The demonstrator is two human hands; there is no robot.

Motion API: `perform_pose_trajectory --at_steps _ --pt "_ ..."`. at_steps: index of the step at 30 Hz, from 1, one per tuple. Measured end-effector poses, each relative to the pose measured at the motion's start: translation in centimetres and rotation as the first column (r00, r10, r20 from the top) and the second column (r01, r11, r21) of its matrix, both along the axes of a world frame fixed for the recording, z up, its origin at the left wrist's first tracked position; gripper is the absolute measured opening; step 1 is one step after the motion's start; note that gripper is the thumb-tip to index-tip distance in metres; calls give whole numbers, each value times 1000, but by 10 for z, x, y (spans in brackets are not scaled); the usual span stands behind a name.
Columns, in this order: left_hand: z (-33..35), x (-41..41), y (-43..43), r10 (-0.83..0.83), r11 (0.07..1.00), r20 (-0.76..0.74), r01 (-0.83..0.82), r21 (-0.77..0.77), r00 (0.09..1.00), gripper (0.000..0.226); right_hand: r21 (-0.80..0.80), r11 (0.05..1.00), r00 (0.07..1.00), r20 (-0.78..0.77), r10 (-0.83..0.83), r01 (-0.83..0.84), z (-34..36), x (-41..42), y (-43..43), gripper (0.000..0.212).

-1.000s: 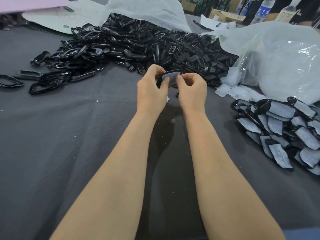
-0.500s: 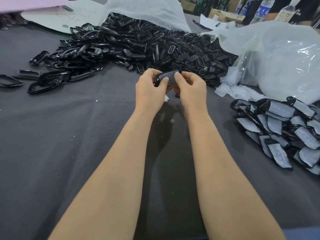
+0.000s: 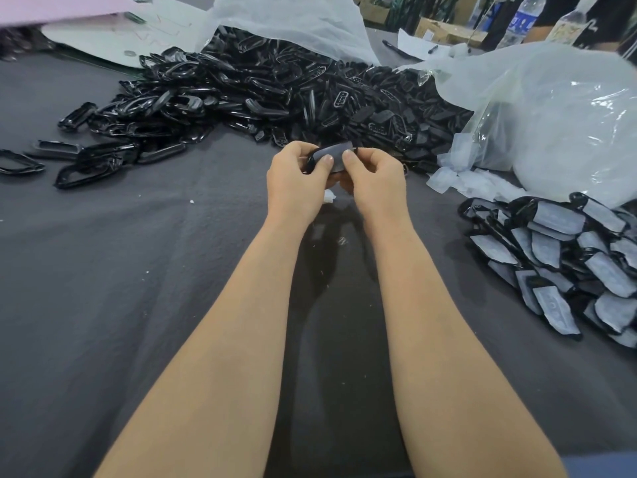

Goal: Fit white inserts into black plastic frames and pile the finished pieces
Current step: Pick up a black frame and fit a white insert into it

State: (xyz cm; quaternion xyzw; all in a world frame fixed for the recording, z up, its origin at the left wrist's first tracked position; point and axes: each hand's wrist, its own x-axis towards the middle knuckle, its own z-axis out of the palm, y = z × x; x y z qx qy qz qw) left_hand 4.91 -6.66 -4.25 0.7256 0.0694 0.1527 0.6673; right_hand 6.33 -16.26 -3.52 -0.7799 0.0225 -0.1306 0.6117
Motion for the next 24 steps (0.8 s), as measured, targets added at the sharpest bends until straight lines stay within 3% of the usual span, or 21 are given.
perform_pose_trajectory --at_steps 3,10,16,18,24 --pt "-1 -1 -1 4 999 17 -4 38 1000 8 -91 994 998 33 -53 56 -1 0 2 7" --pt "1 -3 -2 -85 995 9 84 54 996 17 -19 991 992 -10 -129 129 -1 0 2 20" --pt "-2 1 2 -64 998 -18 64 -19 998 20 -10 1000 999 -31 8 -9 0 -1 0 6" --pt "-3 2 2 -57 998 -25 57 -23 998 19 -11 999 998 -44 43 -44 0 -1 1 12" --pt "-3 0 0 -55 998 -6 55 12 998 18 -79 997 1000 8 3 -2 -1 -2 2 11"
